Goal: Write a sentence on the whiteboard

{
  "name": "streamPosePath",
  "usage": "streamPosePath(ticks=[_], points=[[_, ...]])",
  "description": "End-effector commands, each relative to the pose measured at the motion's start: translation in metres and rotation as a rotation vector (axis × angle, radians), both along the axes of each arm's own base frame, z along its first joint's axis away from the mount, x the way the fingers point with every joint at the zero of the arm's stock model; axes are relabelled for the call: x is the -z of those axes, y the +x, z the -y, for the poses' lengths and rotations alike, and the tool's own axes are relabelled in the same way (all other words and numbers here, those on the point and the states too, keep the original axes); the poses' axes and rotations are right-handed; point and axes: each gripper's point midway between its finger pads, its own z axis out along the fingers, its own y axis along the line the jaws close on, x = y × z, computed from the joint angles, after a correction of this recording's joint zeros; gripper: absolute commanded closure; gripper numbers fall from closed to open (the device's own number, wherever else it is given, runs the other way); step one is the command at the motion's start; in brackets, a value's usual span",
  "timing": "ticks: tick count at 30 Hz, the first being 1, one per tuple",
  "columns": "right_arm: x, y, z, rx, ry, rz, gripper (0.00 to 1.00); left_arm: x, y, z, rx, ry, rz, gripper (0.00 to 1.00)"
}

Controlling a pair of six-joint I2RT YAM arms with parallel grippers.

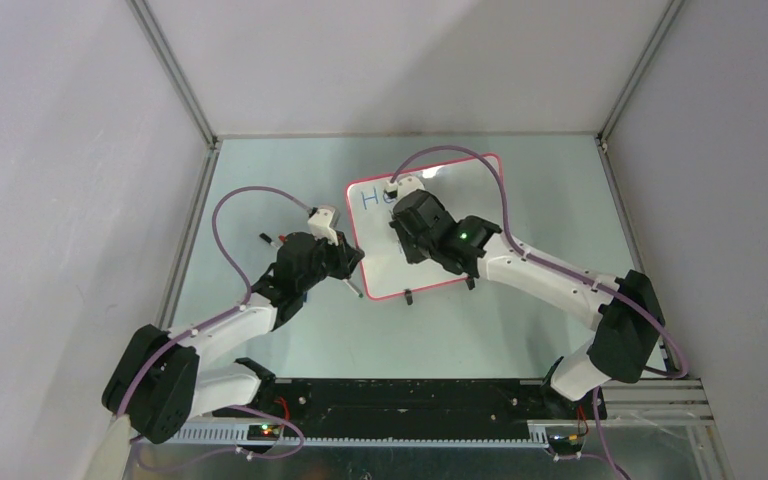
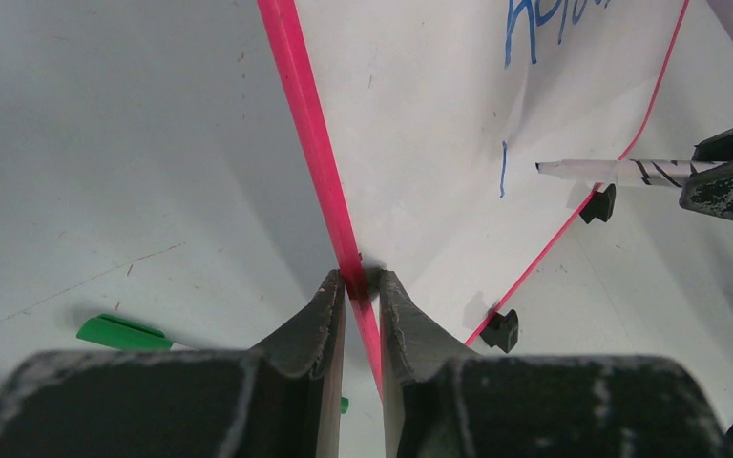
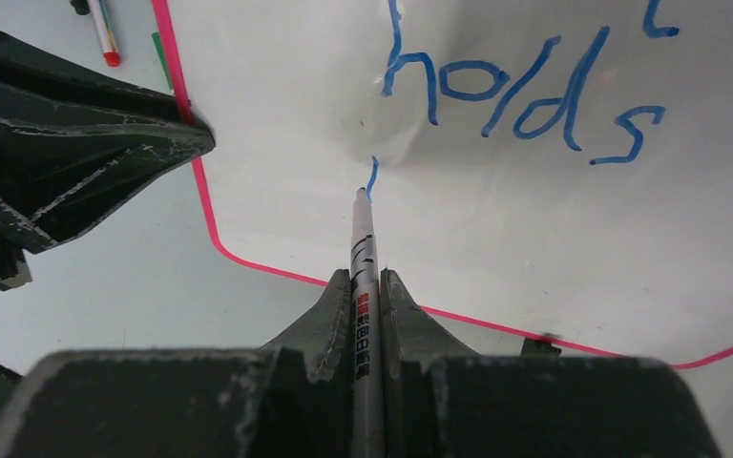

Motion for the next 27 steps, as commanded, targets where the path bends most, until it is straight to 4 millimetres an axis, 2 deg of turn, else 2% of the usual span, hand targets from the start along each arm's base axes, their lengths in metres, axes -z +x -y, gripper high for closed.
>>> streamPosePath(ticks=[1,6,18,27], points=[[-0.012,0.003,0.005,0.034,-0.015,0.066,1.0,-0.019,0.01,-0.003,-0.021,0.02,0.076,0.81],[-0.013,0.005,0.009,0.065,-0.033,0.087,1.0,-0.019,0.01,-0.003,-0.021,0.02,0.074,0.81],[-0.029,0.006,0.003,0.07,0.044,0.106,1.0,-0.019,0.009,-0.003,-0.02,0.02,0.074,0.81],[-0.028,0.004,0.001,0.056,0.055,0.1,1.0,-0.019,0.009,-0.003,-0.019,0.019,0.074,0.81]])
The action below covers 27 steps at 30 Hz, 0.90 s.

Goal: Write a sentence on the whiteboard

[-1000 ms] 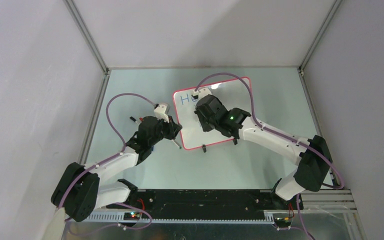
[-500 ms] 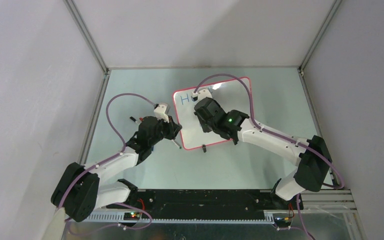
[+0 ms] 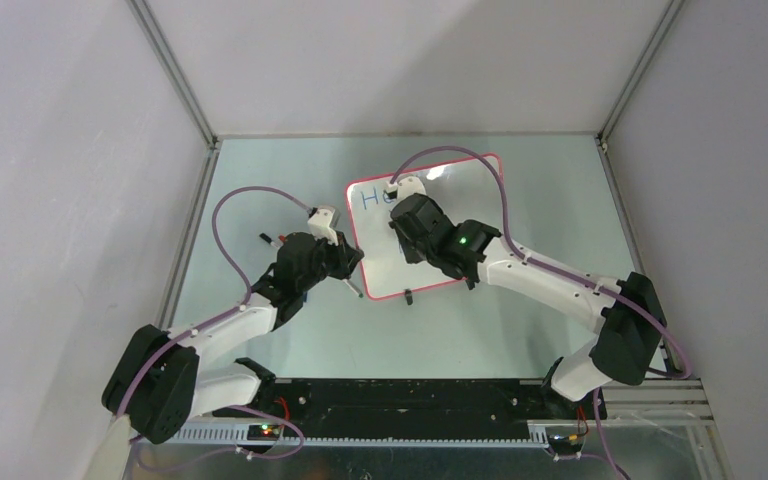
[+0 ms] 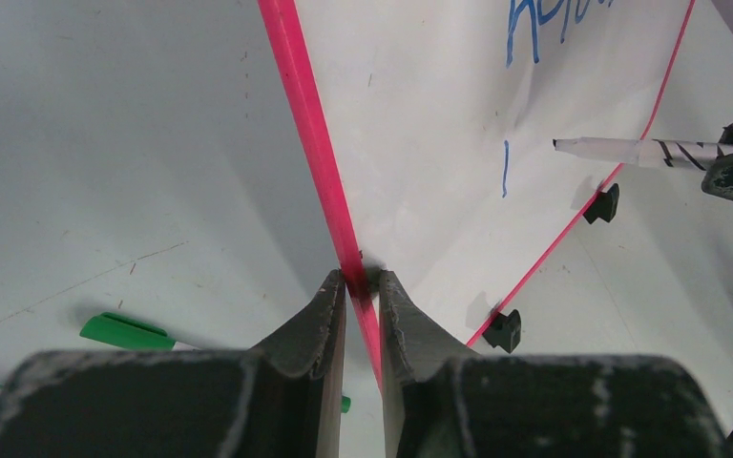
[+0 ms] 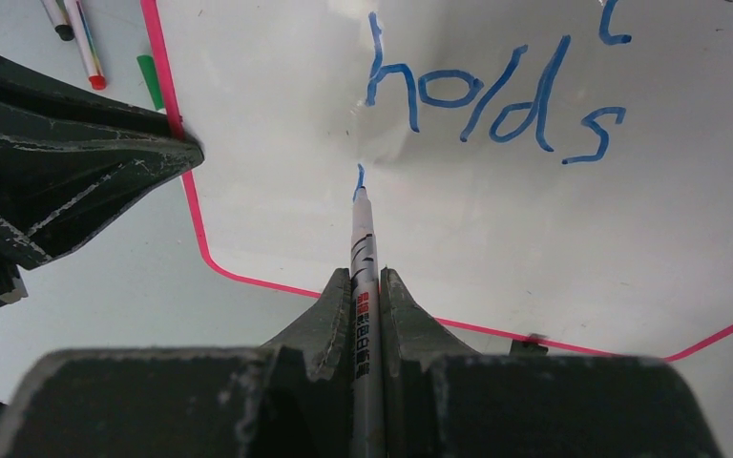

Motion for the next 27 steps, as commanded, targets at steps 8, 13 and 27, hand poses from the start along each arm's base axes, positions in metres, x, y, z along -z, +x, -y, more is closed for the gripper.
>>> streamPosePath(ticks=[8,13,27], points=[[-0.009,-0.011,-0.001,-0.03,0.041,-0.023,1.0,-0.02,0.009,-0.002,-0.014,0.015,0.075,0.81],[-0.003,-0.016,0.003,-0.021,0.025,-0.056,1.0,-0.02,0.009,-0.002,-0.014,0.014,0.077,0.81],[-0.033,0.01,0.0,0.064,0.106,0.086,1.0,-0.02,0.009,-0.003,-0.015,0.015,0.075,0.81]])
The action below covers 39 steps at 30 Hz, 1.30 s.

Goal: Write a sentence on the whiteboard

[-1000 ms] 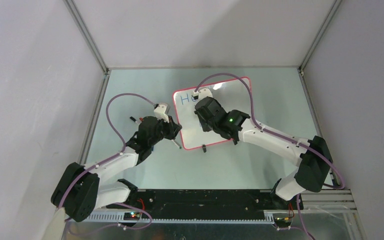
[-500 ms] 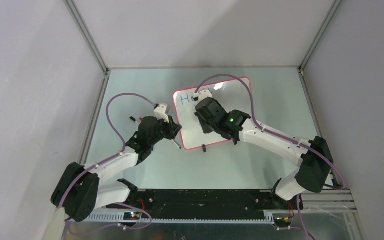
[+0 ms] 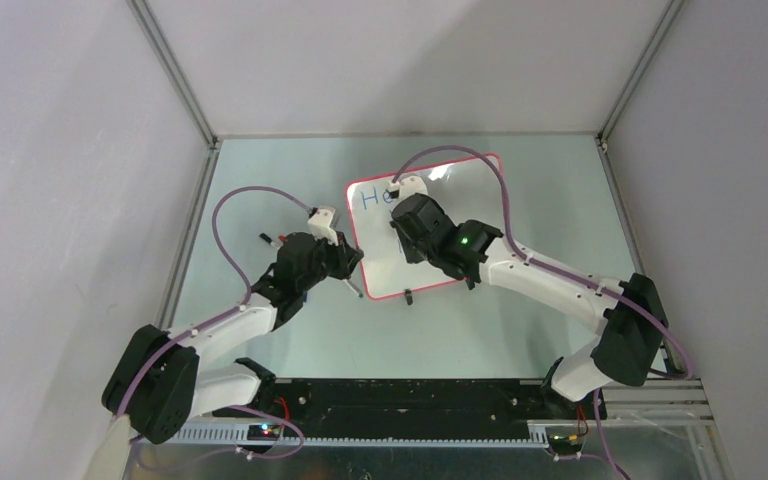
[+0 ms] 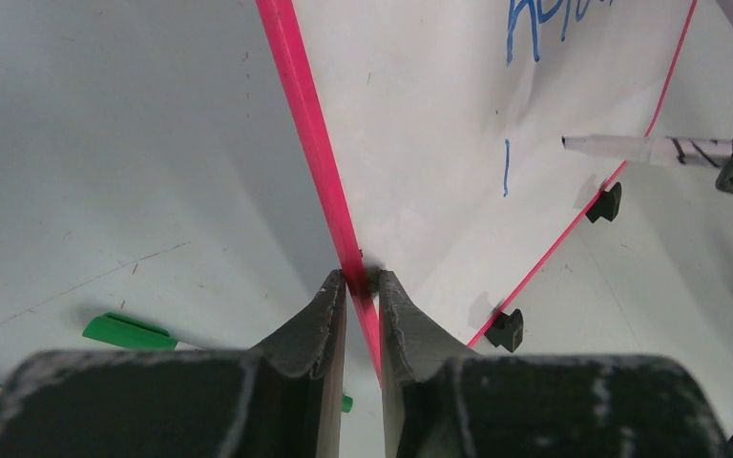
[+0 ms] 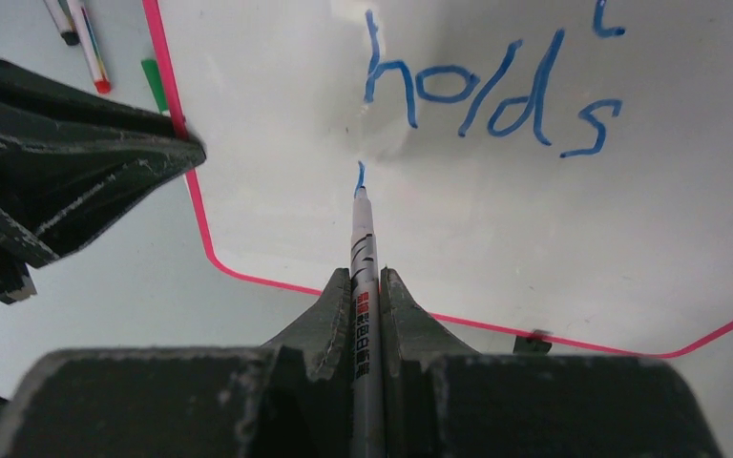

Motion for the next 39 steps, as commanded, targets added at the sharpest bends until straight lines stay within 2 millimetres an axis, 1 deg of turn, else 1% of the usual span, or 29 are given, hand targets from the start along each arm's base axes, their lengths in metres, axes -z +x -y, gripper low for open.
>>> streamPosePath(ticks=[1,4,7,10,13,17,20,23,32,37,39], points=[[-0.035,0.015,-0.001,0.063,0.1,0.11,1.0,-0.02,0.009,-0.002,-0.017,0.01,0.073,0.81],[-0.039,0.017,-0.003,0.061,0.114,0.123,1.0,-0.021,0.008,-0.002,-0.016,0.009,0.074,0.81],[-0.035,0.014,-0.004,0.043,0.112,0.1,1.0,-0.021,0.008,-0.002,-0.017,0.008,0.075,0.81],[-0.024,0.001,-0.004,0.009,0.101,0.029,1.0,-0.021,0.008,-0.002,-0.016,0.008,0.074,0.81],[-0.012,-0.007,0.004,0.022,0.068,-0.027,1.0,-0.02,0.008,-0.001,-0.013,0.006,0.072,0.81],[-0.002,-0.014,0.014,0.046,0.026,-0.067,1.0,-0.02,0.008,-0.001,-0.011,0.006,0.073,0.81],[0.001,-0.017,0.015,0.049,0.016,-0.078,1.0,-0.02,0.008,-0.001,-0.01,0.005,0.073,0.81],[-0.003,-0.014,0.013,0.042,0.022,-0.058,1.0,-0.02,0.008,-0.001,-0.01,0.004,0.072,0.81],[-0.033,0.009,-0.002,0.011,0.111,0.065,1.0,-0.02,0.008,-0.001,-0.011,0.006,0.072,0.81],[-0.04,0.016,-0.002,0.011,0.122,0.096,1.0,-0.021,0.008,0.0,-0.01,0.006,0.072,0.81],[-0.037,0.016,0.001,0.017,0.112,0.087,1.0,-0.021,0.008,-0.001,-0.012,0.007,0.073,0.81]])
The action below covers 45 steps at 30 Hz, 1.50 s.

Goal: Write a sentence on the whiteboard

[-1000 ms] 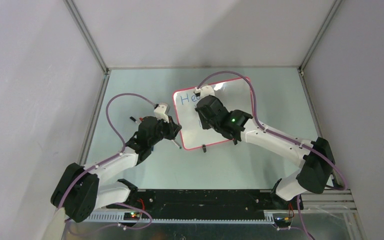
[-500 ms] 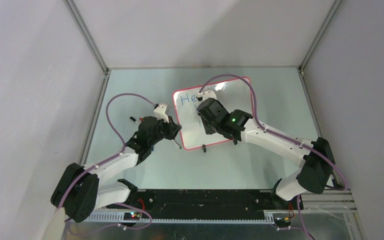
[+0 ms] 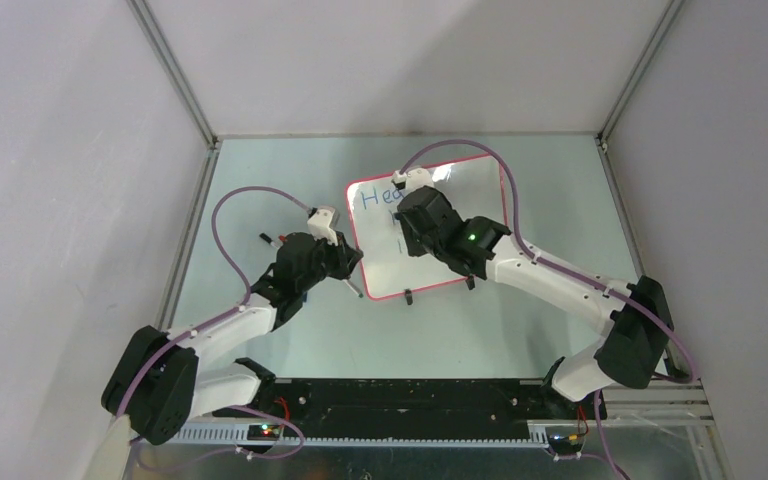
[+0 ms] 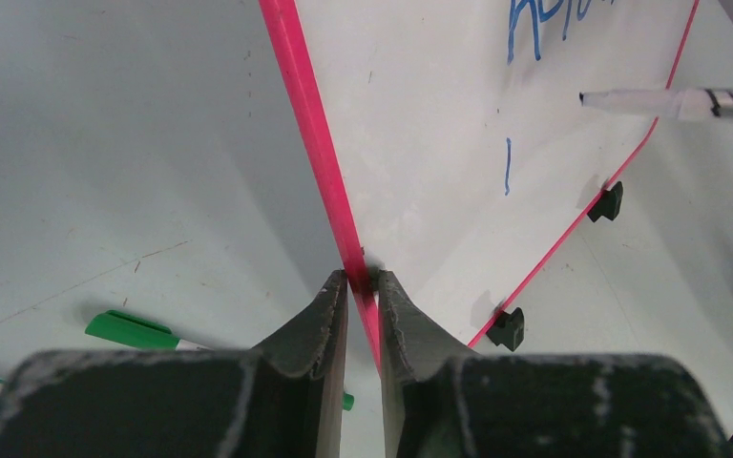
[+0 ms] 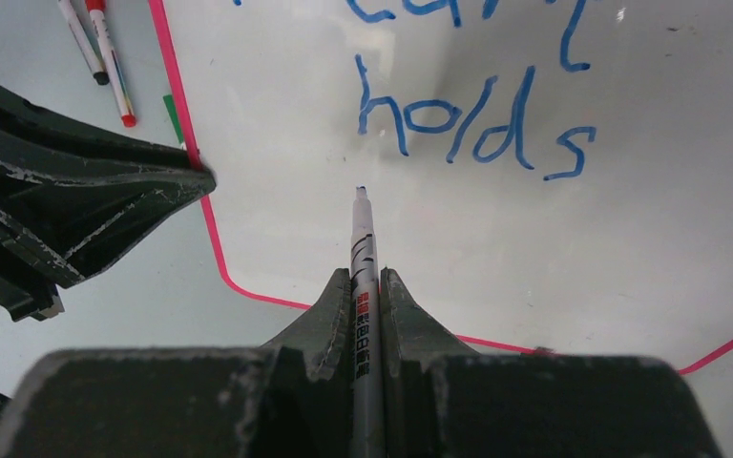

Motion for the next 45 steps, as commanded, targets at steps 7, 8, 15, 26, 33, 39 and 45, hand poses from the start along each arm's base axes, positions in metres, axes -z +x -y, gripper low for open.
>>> streamPosePath(ticks=[7,8,15,26,33,39,45], points=[[0.005,-0.011,0.004,-0.009,0.003,-0.053,1.0,-0.021,0.01,-0.001,-0.013,0.006,0.075,0.81],[0.009,-0.013,0.005,-0.004,-0.007,-0.069,1.0,-0.02,0.009,-0.001,-0.012,0.006,0.074,0.81],[0.021,-0.025,0.003,-0.006,-0.042,-0.105,1.0,-0.021,0.009,-0.001,-0.013,0.006,0.075,0.81],[0.031,-0.029,0.001,0.019,-0.052,-0.101,1.0,-0.02,0.009,-0.001,-0.012,0.006,0.075,0.81],[0.038,-0.036,-0.002,0.009,0.03,-0.079,1.0,-0.02,0.009,-0.001,-0.015,0.007,0.075,0.81],[0.033,-0.036,0.0,0.018,0.069,-0.039,1.0,-0.02,0.009,-0.001,-0.013,0.008,0.073,0.81],[0.025,-0.031,-0.004,0.005,0.083,0.001,1.0,-0.02,0.009,-0.001,-0.014,0.008,0.073,0.81]])
